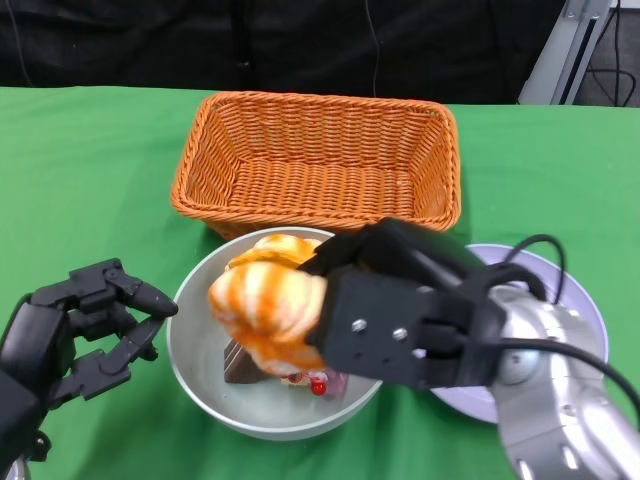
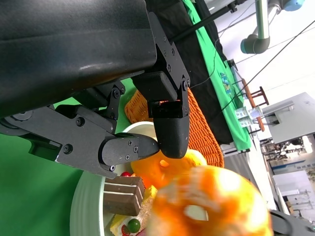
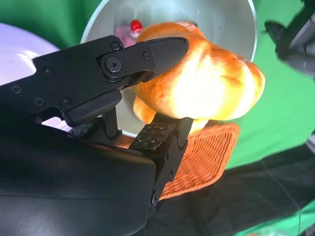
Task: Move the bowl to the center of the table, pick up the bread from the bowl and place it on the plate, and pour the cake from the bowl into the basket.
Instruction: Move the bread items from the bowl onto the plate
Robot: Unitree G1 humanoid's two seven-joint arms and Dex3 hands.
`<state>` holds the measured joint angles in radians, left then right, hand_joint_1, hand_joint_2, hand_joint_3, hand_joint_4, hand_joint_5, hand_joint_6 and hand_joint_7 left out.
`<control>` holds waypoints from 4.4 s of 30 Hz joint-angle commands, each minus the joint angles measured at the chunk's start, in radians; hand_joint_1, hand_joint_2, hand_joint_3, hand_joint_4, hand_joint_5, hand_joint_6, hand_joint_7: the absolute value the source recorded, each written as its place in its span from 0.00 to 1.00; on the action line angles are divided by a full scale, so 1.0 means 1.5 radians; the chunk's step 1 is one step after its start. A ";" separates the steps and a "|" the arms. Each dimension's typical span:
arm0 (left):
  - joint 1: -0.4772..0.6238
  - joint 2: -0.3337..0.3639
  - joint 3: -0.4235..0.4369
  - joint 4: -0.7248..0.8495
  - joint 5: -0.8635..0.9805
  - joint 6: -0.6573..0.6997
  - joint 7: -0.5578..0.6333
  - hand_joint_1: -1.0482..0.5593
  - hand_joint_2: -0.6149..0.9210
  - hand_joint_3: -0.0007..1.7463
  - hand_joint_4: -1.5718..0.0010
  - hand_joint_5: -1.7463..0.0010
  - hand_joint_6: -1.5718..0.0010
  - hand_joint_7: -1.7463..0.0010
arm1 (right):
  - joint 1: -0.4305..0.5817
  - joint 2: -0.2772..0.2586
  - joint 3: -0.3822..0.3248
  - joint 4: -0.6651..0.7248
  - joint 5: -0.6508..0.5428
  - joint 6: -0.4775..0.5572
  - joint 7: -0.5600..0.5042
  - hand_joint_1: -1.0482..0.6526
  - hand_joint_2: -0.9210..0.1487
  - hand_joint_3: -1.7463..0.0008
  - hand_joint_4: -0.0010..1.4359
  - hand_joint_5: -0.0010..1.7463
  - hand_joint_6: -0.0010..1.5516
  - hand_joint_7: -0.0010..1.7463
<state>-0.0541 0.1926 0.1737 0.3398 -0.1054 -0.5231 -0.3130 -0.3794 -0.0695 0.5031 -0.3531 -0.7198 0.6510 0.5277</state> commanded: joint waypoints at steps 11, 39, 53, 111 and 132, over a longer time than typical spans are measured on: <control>0.003 0.011 0.002 0.000 0.004 0.000 0.013 0.57 0.90 0.34 0.49 0.17 0.45 0.41 | 0.054 -0.031 -0.113 -0.079 0.102 0.039 0.000 0.40 0.00 0.92 0.76 0.45 0.69 0.15; 0.006 0.010 -0.007 -0.003 0.017 -0.006 0.029 0.57 0.86 0.39 0.49 0.18 0.45 0.40 | 0.093 -0.076 -0.245 -0.136 0.309 0.138 -0.045 0.46 0.00 0.87 0.68 0.59 0.64 0.21; 0.002 0.016 -0.005 0.012 0.013 -0.017 0.026 0.57 0.87 0.37 0.48 0.18 0.44 0.41 | 0.183 -0.108 -0.366 -0.135 0.444 0.181 -0.063 0.47 0.00 0.82 0.57 0.74 0.45 0.53; -0.001 0.024 -0.006 0.027 0.003 -0.022 0.016 0.58 0.88 0.36 0.49 0.19 0.45 0.40 | 0.182 -0.168 -0.269 0.041 0.410 0.158 -0.207 0.41 0.00 0.83 0.69 0.40 0.48 0.01; 0.004 0.026 -0.014 0.028 0.023 -0.027 0.028 0.57 0.88 0.35 0.49 0.19 0.45 0.39 | 0.210 -0.215 -0.203 0.042 0.334 0.038 -0.188 0.39 0.00 0.92 0.77 0.15 0.04 0.00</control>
<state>-0.0561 0.2101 0.1467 0.3776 -0.0787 -0.5593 -0.2812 -0.0711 -0.3693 0.1940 -0.2869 -0.2069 0.7123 0.2391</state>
